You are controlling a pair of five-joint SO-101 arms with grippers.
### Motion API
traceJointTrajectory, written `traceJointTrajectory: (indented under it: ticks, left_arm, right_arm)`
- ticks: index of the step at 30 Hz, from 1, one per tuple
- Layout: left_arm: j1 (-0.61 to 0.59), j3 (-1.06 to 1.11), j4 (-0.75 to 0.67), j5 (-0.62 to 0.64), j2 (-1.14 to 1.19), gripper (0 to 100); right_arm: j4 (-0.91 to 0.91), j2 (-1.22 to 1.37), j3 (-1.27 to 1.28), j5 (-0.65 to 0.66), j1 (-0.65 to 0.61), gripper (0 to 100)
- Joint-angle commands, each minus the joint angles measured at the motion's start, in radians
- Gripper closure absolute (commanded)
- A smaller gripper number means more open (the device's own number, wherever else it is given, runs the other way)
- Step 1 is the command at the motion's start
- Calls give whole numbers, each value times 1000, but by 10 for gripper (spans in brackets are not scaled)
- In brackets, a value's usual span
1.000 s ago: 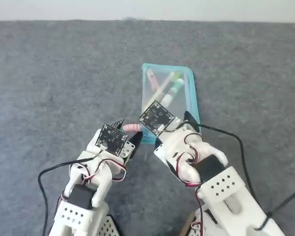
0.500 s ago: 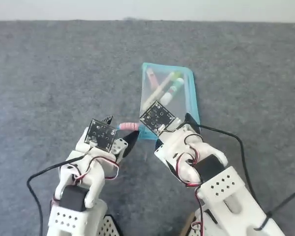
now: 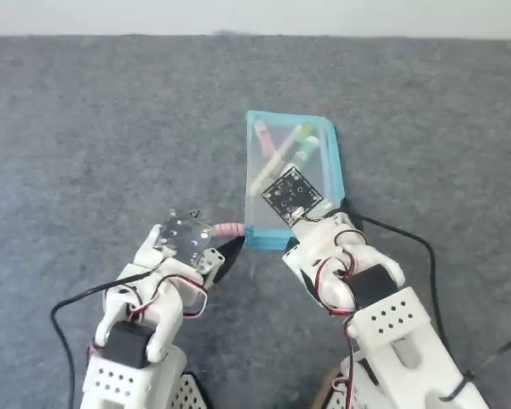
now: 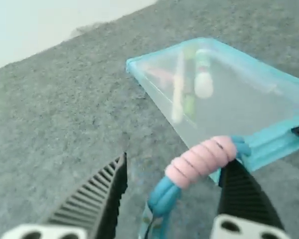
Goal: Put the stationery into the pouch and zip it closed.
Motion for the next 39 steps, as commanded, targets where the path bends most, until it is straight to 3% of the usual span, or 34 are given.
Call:
traceJointTrajectory:
  ticks: [1, 3, 5, 10, 12, 23, 25, 31, 39]
  left_arm:
    - [8, -5, -61, -20, 9, 848]
    - [8, -8, -68, -6, 8, 938]
    - [8, -18, -63, 3, 6, 937]
    - [6, -22, -58, 8, 8, 696]
    - [2, -22, -58, 41, 8, 667]
    - [0, -21, -68, 32, -2, 866]
    - [-2, -25, -68, 32, -2, 906]
    - [-2, -36, -83, 31, -2, 987]
    - [-2, -41, -98, 29, -2, 987]
  right_arm:
    - [5, -28, -12, -8, 13, 614]
    - [5, -28, -11, -8, 15, 614]
    - [5, -28, -8, -8, 15, 614]
    - [5, -27, -6, -8, 15, 614]
    - [5, -27, -6, -8, 16, 614]
    - [-4, -36, 18, -8, 18, 621]
    - [-1, -36, 18, -8, 18, 681]
    - [-4, -38, 18, -6, 19, 998]
    - [4, -139, 25, -18, 124, 991]
